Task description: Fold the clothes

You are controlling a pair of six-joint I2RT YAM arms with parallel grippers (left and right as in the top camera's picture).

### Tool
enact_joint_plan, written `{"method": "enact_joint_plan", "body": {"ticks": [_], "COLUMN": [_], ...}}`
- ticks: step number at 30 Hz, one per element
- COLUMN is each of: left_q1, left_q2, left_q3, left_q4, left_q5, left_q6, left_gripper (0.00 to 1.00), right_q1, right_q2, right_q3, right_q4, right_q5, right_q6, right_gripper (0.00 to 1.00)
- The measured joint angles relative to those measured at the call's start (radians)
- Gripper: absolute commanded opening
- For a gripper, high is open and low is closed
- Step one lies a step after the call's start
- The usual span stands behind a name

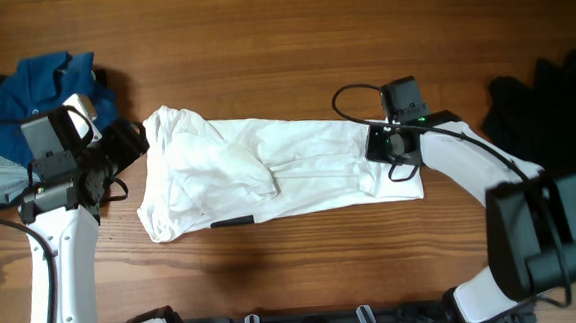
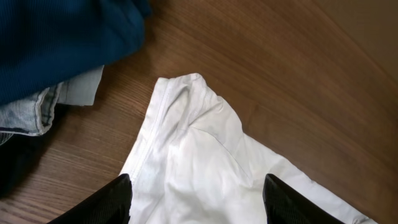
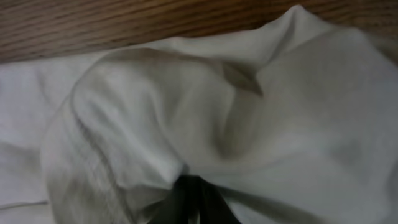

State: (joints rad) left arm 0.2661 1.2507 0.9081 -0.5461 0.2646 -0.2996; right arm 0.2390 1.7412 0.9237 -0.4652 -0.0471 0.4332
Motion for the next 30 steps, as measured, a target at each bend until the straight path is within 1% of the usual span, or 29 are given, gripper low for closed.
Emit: {"method": "enact_joint_plan", "body": {"ticks": [1,3,4,5,6,7,8,11,13,15,19,22,24,25,26,27,29,30], "left_q1": [0.0,0.0,0.0,0.0,0.0,0.0,0.0,0.0,0.0,0.0,0.0,0.0,0.0,0.0,0.0,0.0,0.0,0.0], "left_q2": [0.0,0.0,0.0,0.0,0.0,0.0,0.0,0.0,0.0,0.0,0.0,0.0,0.0,0.0,0.0,0.0,0.0,0.0], "left_q3": [0.0,0.0,0.0,0.0,0.0,0.0,0.0,0.0,0.0,0.0,0.0,0.0,0.0,0.0,0.0,0.0,0.0,0.0], "left_q4": [0.0,0.0,0.0,0.0,0.0,0.0,0.0,0.0,0.0,0.0,0.0,0.0,0.0,0.0,0.0,0.0,0.0,0.0], "left_q5": [0.0,0.0,0.0,0.0,0.0,0.0,0.0,0.0,0.0,0.0,0.0,0.0,0.0,0.0,0.0,0.0,0.0,0.0], "left_q6": [0.0,0.0,0.0,0.0,0.0,0.0,0.0,0.0,0.0,0.0,0.0,0.0,0.0,0.0,0.0,0.0,0.0,0.0], "left_gripper": [0.68,0.68,0.68,0.68,0.68,0.68,0.68,0.68,0.68,0.7,0.73,0.73,0.73,0.73,0.73,0.73,0.73,0.73], "right_q1": [0.0,-0.005,-0.005,-0.005,-0.005,-0.008,-0.018,-0.081,-0.144,-0.19,-0.251,-0.266,-0.266,-0.266,-0.266,-0.267,-0.274,-0.274], "right_q2": [0.0,-0.001,-0.01,-0.035,-0.04,-0.101,-0.149,-0.297,-0.344,-0.338,-0.256,-0.145,-0.082,-0.053,-0.035,-0.022,-0.012,-0.005], "right_q3": [0.0,0.0,0.0,-0.002,-0.002,-0.003,-0.003,-0.003,-0.003,-0.003,-0.009,-0.023,-0.026,-0.026,-0.027,-0.025,-0.024,-0.025], "right_q4": [0.001,-0.006,-0.024,-0.06,-0.063,-0.101,-0.124,-0.167,-0.183,-0.195,-0.187,-0.155,-0.133,-0.127,-0.123,-0.121,-0.116,-0.117], "right_q5": [-0.01,-0.035,-0.047,-0.06,-0.061,-0.077,-0.086,-0.095,-0.095,-0.098,-0.114,-0.179,-0.243,-0.269,-0.281,-0.291,-0.311,-0.318], "right_q6": [0.002,0.005,0.008,0.004,0.002,-0.011,-0.031,-0.084,-0.108,-0.134,-0.171,-0.209,-0.253,-0.269,-0.275,-0.287,-0.304,-0.307], "right_gripper": [0.08,0.15,0.28,0.48,0.63,0.7,0.73,0.74,0.75,0.75,0.74,0.68,0.51,0.5,0.45,0.29,0.04,0.04]}}
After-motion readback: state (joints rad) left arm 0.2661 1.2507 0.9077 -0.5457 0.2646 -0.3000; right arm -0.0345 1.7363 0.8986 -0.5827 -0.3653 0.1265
